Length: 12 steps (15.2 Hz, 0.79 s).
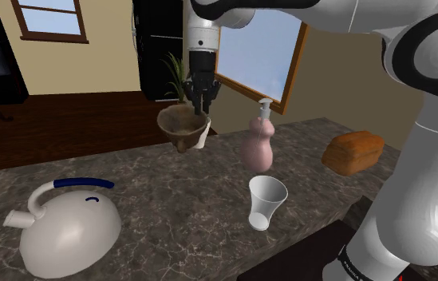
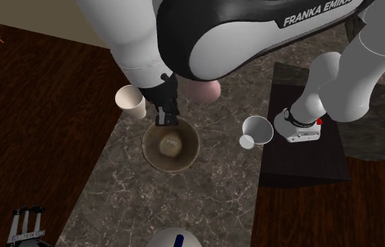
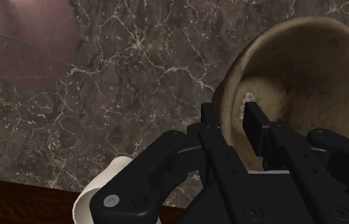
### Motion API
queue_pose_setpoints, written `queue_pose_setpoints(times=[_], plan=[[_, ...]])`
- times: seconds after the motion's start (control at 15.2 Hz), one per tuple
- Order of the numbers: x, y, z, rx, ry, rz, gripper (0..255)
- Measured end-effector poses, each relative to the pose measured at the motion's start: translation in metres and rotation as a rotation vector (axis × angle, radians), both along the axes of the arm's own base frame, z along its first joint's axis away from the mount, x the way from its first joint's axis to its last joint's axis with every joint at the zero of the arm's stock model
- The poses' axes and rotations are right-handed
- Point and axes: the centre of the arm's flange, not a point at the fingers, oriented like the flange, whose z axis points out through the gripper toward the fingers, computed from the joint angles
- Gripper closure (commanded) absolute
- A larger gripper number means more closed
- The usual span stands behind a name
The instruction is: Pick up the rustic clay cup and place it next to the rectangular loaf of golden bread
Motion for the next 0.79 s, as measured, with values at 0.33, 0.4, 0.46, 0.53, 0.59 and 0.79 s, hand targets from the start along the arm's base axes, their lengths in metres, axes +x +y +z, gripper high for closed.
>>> queue_pose_setpoints(times=[0.33, 0.4, 0.46, 0.53, 0.59, 0.79], plan=[[0.0, 0.0, 0.026, 0.0, 0.0, 0.0, 255], [-0.001, 0.0, 0.031, 0.0, 0.0, 0.0, 255], [0.0, 0.0, 0.037, 0.0, 0.0, 0.0, 255], [0.0, 0.0, 0.04, 0.0, 0.0, 0.0, 255], [-0.004, -0.004, 0.043, 0.0, 0.001, 0.0, 255], [-0.027, -0.03, 0.048, -0.001, 0.0, -0.001, 255]])
